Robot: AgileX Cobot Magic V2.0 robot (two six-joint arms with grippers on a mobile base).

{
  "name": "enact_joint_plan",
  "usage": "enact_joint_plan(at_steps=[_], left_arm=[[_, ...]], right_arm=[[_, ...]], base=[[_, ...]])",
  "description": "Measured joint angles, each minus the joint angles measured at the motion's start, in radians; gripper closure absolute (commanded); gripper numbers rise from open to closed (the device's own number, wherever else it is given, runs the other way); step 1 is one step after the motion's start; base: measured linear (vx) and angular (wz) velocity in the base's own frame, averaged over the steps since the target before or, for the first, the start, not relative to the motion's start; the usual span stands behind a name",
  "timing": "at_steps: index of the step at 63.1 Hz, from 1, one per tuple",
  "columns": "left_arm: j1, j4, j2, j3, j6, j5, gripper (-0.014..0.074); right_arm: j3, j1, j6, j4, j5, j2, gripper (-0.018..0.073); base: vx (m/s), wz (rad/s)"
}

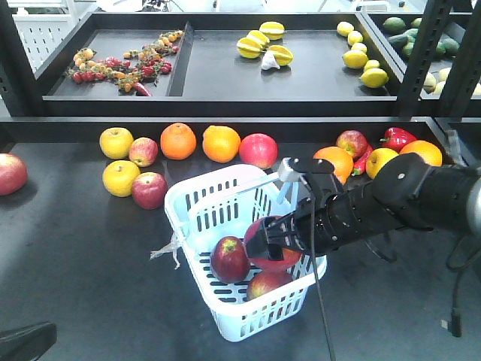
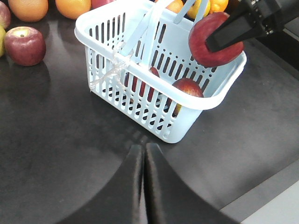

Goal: Pick three apples into basket with both arms

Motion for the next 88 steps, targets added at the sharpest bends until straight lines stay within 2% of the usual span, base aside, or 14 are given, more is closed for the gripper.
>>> enact_joint_plan(at_steps=[9, 16, 32, 40, 45, 63, 78, 88], left_arm=[[0.0, 0.0, 0.0, 0.0, 0.0, 0.0, 0.0603], [0.0, 0.0, 0.0, 0.0, 0.0, 0.0, 0.0603], [0.0, 0.0, 0.0, 0.0, 0.0, 0.0, 0.0603], [0.0, 0.0, 0.0, 0.0, 0.0, 0.0, 0.0603], [0.0, 0.0, 0.0, 0.0, 0.0, 0.0, 0.0603], [0.0, 0.0, 0.0, 0.0, 0.0, 0.0, 0.0603], [0.0, -0.005, 0.0, 0.0, 0.0, 0.0, 0.0603], [0.0, -0.005, 0.0, 0.0, 0.0, 0.0, 0.0603]], right_arm=[[0.0, 0.0, -0.002, 0.019, -0.022, 0.001, -0.0061], [0.0, 0.0, -0.002, 0.025, -0.03, 0.001, -0.0158], [0.0, 0.0, -0.002, 0.027, -0.02, 0.001, -0.0142], [0.0, 0.0, -0.002, 0.027, -0.008, 0.001, -0.0071], [0.0, 0.0, -0.002, 0.027, 0.013, -0.002, 0.0012], [0.0, 0.0, -0.017, 0.014, 0.192, -0.123, 0.0576], [0.001, 0.0, -0.049, -0.024, 0.356, -0.295, 0.0564], [0.055, 0.0, -0.076, -0.075, 0.397, -0.484, 0.0564]], base=[[0.0, 0.0], [0.0, 0.0], [0.0, 0.0], [0.0, 0.0], [0.0, 0.0], [0.0, 0.0], [0.0, 0.0], [0.0, 0.0]])
